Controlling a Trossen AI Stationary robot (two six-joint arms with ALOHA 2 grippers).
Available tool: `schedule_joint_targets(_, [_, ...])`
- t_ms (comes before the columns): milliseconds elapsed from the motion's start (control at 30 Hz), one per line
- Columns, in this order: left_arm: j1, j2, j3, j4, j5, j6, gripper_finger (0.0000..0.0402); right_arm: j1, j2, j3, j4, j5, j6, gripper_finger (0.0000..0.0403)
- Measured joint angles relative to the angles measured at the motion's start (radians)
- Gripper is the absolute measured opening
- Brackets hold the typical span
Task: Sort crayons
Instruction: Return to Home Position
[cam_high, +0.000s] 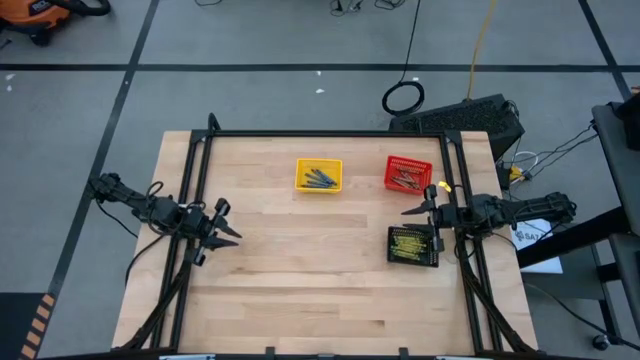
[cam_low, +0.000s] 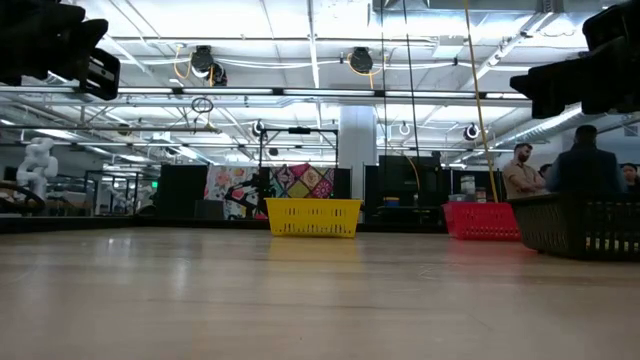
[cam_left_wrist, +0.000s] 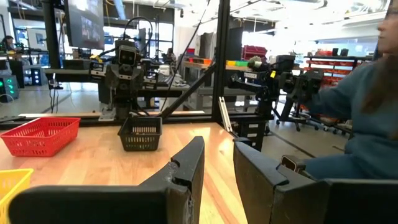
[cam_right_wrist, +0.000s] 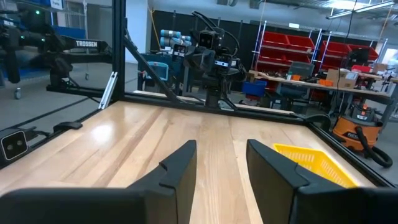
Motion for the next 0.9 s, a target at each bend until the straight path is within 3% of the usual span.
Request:
schedule_joint_targets(433, [0.0, 0.0, 0.0, 0.0, 0.0, 0.0, 0.009, -0.011, 0.0, -0.001, -0.002, 0.0, 0.0, 0.0128])
schedule_joint_targets(900, [0.0, 0.0, 0.0, 0.0, 0.0, 0.0, 0.009, -0.141, 0.0, -0.001, -0.002, 0.0, 0.0, 0.0128])
